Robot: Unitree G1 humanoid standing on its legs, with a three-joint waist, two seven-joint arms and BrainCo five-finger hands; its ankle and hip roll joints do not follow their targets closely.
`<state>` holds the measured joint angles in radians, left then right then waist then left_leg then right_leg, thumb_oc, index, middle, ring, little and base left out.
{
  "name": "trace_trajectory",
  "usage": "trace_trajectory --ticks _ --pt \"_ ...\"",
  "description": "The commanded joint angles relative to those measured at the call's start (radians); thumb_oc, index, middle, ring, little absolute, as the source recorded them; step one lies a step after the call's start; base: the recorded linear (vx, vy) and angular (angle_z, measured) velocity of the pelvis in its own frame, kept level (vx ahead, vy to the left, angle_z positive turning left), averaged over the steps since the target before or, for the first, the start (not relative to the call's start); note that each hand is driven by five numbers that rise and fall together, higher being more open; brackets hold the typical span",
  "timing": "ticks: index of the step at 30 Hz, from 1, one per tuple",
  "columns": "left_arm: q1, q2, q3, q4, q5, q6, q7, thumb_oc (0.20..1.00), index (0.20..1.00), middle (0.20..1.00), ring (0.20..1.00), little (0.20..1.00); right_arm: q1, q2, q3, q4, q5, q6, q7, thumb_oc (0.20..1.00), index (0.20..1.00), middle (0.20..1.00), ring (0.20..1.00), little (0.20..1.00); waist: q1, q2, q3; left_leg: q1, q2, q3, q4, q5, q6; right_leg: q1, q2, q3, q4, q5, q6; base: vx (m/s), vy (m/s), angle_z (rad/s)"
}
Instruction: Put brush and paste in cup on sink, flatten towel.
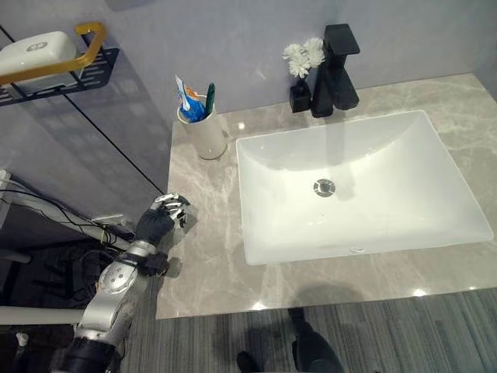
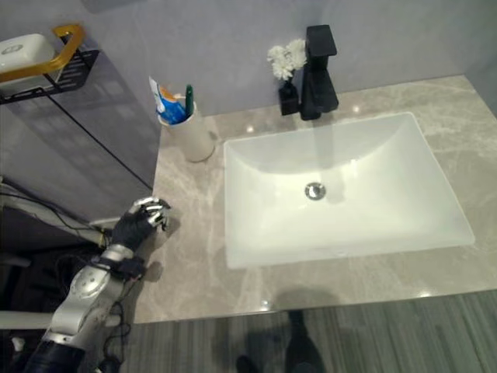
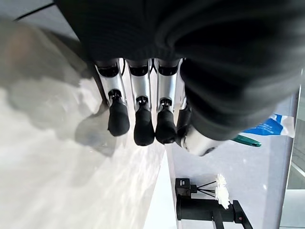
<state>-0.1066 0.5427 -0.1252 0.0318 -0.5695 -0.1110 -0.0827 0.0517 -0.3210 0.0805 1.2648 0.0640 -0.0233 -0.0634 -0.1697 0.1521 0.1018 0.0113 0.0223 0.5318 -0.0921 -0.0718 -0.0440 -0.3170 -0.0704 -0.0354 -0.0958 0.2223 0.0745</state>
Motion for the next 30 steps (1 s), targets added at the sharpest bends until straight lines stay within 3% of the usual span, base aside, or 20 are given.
trace_trajectory --ticks 1,6,7,12,30 --pt "-0.01 0.015 -0.014 0.029 0.036 -0.037 0.019 0.2 0.2 0.2 0.2 0.2 0.003 0.004 0.042 0.004 0.01 -0.004 -0.019 1.0 1.0 1.0 1.0 1.0 -0.01 -0.05 -0.046 -0.034 0.02 -0.096 0.067 0.01 -0.033 0.022 -0.053 0.007 0.009 -0.05 0.098 0.0 0.0 0.0" --pt "-0.106 -0.005 -0.027 0.135 0.077 -0.039 0.071 0.2 0.2 0.2 0.2 0.2 -0.014 0.001 0.069 -0.035 0.014 -0.011 -0.026 1.0 1.0 1.0 1.0 1.0 -0.023 -0.049 -0.048 -0.044 0.022 -0.085 0.061 0.017 -0.037 0.004 -0.045 0.011 0.009 -0.049 0.098 0.03 -0.007 -0.01" --pt "-0.146 0.011 -0.039 0.177 0.086 -0.038 0.07 0.2 0.2 0.2 0.2 0.2 -0.019 -0.003 0.071 -0.039 0.017 -0.009 -0.027 1.0 1.0 1.0 1.0 1.0 -0.025 -0.037 -0.051 -0.035 0.027 -0.093 0.053 -0.004 -0.043 0.007 -0.038 0.013 0.009 -0.069 0.108 0.11 0.037 -0.03" --pt "-0.309 0.031 -0.066 0.383 0.083 -0.043 0.124 0.2 0.2 0.2 0.2 0.2 -0.015 -0.023 0.089 -0.011 0.0 -0.002 -0.029 1.0 1.0 1.0 1.0 1.0 -0.047 -0.039 -0.054 -0.05 0.036 -0.086 0.053 -0.001 -0.049 -0.01 -0.03 0.021 0.009 -0.068 0.104 0.03 -0.011 -0.04" --pt "-0.551 0.045 -0.183 0.595 0.131 -0.046 0.16 0.2 0.2 0.2 0.2 0.2 -0.036 -0.018 0.132 -0.042 0.026 -0.019 -0.043 1.0 1.0 1.0 1.0 1.0 -0.08 -0.047 -0.054 -0.092 0.049 -0.069 0.082 -0.005 -0.059 -0.053 -0.024 0.048 0.009 -0.053 0.098 0.01 -0.012 -0.03"
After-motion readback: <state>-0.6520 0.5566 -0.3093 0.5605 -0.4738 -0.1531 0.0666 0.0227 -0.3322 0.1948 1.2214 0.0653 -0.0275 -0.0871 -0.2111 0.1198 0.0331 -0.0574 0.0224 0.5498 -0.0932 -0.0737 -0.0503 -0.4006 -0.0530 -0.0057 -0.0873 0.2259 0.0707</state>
